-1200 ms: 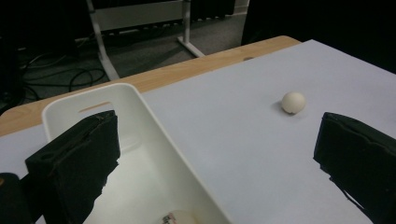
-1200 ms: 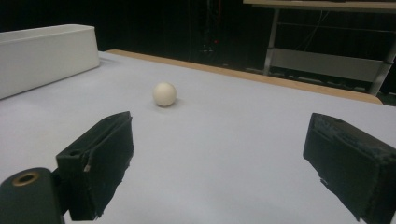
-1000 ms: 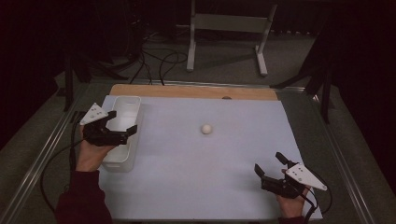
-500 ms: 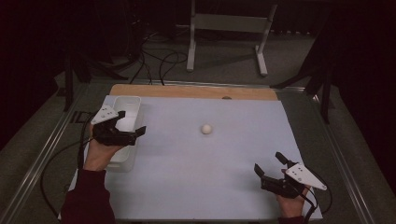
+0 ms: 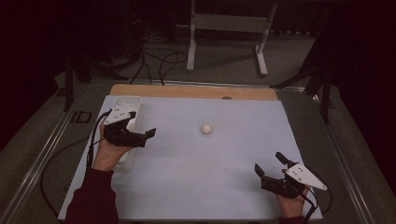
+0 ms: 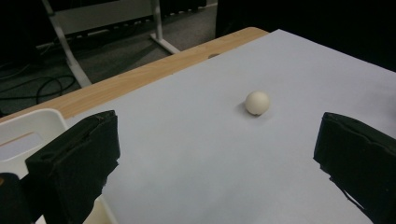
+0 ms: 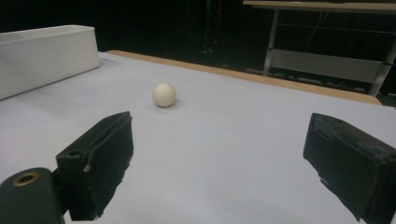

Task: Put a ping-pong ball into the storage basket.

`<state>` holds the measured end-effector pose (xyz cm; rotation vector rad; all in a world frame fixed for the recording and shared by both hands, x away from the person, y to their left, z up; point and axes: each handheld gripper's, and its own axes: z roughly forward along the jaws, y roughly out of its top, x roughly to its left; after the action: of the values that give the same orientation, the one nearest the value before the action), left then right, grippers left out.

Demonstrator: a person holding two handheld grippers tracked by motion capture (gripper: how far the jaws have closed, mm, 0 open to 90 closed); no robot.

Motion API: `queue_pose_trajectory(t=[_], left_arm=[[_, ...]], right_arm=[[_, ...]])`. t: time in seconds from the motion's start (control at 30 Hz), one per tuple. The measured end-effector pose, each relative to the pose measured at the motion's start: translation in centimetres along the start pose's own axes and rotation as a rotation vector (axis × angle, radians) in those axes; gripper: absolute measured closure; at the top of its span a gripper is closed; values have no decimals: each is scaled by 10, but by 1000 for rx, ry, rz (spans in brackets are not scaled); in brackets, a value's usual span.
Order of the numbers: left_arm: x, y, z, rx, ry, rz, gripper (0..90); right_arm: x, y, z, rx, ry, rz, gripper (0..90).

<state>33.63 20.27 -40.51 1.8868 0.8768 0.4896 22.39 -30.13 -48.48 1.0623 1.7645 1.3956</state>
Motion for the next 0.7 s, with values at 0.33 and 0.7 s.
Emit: queue_pose_trajectory(t=[0.33, 0.7], left_arm=[[-15, 9, 10, 5, -22, 31, 10], [-31, 19, 28, 19, -59, 55, 9]], right_arm=[[0, 0, 0, 1, -4, 2, 82], [0, 0, -1, -3, -10, 3, 82]])
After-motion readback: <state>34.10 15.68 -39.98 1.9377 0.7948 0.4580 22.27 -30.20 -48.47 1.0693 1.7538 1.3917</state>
